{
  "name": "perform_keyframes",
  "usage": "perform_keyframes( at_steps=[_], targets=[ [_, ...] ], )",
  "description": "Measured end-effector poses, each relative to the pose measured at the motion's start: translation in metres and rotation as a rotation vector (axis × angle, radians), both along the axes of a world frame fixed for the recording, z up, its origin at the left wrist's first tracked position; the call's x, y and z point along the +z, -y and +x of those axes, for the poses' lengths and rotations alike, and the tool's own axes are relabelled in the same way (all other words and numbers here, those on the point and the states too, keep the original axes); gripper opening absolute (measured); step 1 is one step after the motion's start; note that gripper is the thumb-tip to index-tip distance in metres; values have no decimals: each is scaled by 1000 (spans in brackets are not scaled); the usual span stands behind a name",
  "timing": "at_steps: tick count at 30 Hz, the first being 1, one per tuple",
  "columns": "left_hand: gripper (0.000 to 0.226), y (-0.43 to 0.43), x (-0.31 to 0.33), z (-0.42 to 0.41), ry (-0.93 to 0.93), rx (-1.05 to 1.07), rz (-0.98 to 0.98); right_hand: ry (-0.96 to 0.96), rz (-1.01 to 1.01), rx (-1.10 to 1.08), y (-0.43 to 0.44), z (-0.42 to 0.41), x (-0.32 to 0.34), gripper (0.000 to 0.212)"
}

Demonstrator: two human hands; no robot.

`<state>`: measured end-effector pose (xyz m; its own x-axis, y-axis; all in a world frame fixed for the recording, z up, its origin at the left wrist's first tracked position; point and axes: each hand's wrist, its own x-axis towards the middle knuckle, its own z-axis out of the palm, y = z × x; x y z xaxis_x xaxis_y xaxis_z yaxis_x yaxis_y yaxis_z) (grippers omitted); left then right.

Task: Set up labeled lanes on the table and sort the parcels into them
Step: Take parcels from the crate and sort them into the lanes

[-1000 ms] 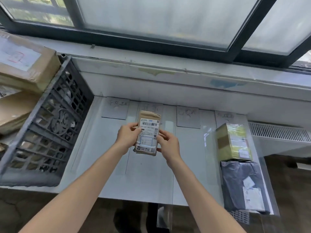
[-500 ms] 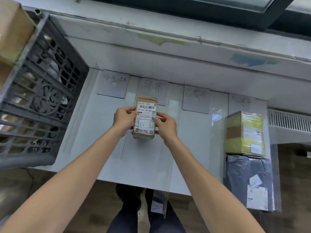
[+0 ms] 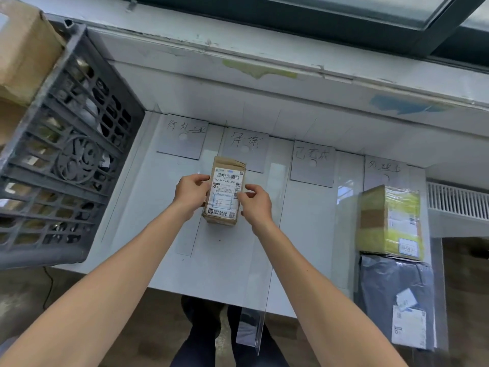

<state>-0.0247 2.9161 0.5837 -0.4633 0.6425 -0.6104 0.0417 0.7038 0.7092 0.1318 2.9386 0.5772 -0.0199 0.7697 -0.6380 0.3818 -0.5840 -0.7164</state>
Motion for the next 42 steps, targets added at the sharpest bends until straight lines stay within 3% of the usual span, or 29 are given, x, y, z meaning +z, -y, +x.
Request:
perform_keyframes(
  at_steps=[5, 12, 15, 19, 28, 31, 35, 38, 42],
  targets=[
    [38, -2, 31, -17, -252, -91, 103, 157, 317, 108, -8, -11, 30, 48],
    [42, 14, 111, -82, -922, -440, 320, 401, 805, 684, -17, -86, 110, 49],
    [41, 38, 141, -117, -1160, -476, 304, 459, 947, 814, -7, -125, 141, 51],
    [38, 77, 177, -165, -1314, -434, 221, 461, 1102, 915, 18, -178, 173, 50],
    [39, 195, 214, -271, -1368, -188, 45, 232, 1186, 1120, 106, -305, 204, 54],
    [54, 231, 209, -297, -1304, -102, -34, 181, 1102, 1196, 137, -344, 205, 61],
    [80, 258, 195, -330, -1155, -21, -204, 267, 1034, 1357, 163, -382, 193, 82],
    [83, 264, 187, -345, -1070, -14, -268, 379, 1062, 1473, 170, -395, 177, 99],
    [81, 261, 181, -352, -1057, -34, -250, 452, 1201, 1412, 174, -405, 156, 111]
  ],
)
